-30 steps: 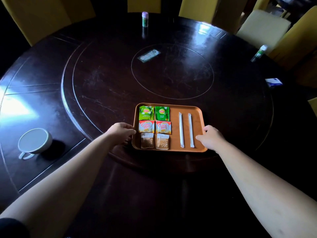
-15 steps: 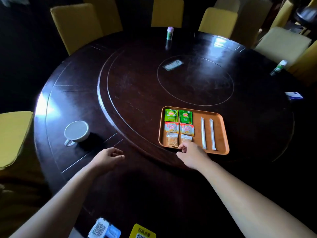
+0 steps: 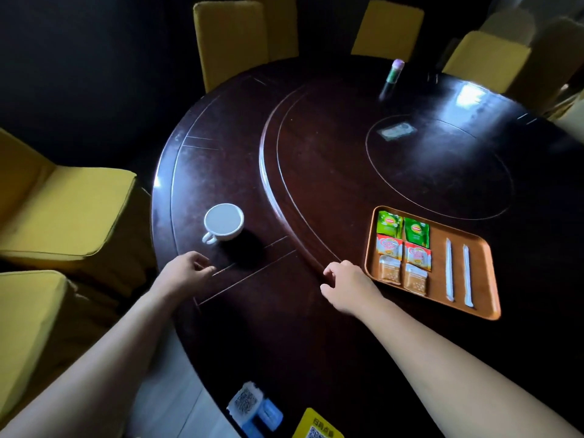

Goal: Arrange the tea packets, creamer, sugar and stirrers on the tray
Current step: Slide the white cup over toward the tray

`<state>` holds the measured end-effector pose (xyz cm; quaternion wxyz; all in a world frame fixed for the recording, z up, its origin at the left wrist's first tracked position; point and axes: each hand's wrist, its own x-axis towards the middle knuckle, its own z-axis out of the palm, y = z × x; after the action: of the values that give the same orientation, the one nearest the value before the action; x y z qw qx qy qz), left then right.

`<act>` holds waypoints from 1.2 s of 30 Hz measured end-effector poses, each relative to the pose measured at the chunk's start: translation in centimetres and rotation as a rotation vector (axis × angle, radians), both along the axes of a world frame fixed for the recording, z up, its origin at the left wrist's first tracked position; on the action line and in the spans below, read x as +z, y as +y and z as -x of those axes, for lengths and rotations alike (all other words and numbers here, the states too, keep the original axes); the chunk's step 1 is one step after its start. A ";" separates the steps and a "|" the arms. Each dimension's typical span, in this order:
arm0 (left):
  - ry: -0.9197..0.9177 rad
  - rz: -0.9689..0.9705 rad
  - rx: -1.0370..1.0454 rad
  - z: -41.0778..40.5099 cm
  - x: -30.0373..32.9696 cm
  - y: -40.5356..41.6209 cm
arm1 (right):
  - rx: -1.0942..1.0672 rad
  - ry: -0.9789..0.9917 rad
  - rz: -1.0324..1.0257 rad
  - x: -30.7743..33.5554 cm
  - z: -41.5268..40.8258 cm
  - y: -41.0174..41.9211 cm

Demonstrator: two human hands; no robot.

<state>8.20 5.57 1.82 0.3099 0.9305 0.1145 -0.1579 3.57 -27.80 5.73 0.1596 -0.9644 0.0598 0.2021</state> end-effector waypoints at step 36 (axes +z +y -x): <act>-0.078 0.373 0.070 -3.3 0.5 -6.1 | 0.105 -0.045 0.235 -2.2 3.4 -1.8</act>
<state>11.49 -0.51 2.27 0.4864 0.8579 0.1035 -0.1292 0.20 -29.63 3.53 0.0359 -0.9826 0.0288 0.1800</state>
